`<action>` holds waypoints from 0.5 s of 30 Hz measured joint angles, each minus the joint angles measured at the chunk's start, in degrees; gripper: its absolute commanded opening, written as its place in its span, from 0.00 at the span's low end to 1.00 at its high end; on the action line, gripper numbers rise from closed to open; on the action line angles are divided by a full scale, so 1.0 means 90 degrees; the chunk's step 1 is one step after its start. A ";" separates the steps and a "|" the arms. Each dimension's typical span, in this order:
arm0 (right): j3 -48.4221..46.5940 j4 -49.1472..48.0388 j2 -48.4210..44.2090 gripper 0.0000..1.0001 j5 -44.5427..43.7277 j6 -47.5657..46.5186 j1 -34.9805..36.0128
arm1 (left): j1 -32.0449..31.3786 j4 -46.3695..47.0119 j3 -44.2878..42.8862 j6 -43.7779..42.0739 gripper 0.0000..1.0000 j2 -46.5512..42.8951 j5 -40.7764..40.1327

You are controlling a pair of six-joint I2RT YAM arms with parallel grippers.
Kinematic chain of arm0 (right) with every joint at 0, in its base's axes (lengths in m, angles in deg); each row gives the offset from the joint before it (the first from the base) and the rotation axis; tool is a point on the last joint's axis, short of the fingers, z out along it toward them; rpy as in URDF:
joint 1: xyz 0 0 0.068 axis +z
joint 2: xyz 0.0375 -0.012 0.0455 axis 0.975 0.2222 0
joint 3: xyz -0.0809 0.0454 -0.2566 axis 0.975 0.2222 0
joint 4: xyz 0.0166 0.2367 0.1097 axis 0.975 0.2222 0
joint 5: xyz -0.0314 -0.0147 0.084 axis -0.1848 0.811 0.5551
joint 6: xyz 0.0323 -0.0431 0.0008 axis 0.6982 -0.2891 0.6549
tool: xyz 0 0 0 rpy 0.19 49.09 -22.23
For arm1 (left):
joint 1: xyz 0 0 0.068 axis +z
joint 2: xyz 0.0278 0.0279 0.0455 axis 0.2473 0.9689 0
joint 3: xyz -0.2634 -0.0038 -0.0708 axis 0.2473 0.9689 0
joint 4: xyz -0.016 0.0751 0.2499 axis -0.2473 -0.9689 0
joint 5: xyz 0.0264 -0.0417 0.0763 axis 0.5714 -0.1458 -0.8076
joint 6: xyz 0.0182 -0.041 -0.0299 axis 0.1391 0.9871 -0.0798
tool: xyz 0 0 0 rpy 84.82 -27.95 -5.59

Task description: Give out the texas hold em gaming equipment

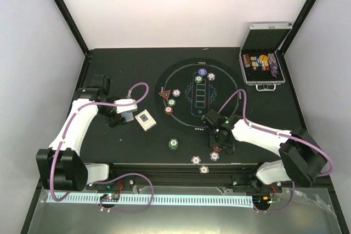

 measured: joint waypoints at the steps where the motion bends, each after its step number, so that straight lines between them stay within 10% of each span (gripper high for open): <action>1: 0.0002 -0.0005 0.0010 0.63 0.0000 -0.0007 -0.0005 | 0.0000 0.0000 0.0000 -0.0002 0.02 0.0000 -0.0002; 15: 0.0056 -0.0024 0.0012 0.48 -0.0015 -0.0029 -0.0015 | 0.0000 0.0000 0.0000 -0.0005 0.02 0.0000 -0.0005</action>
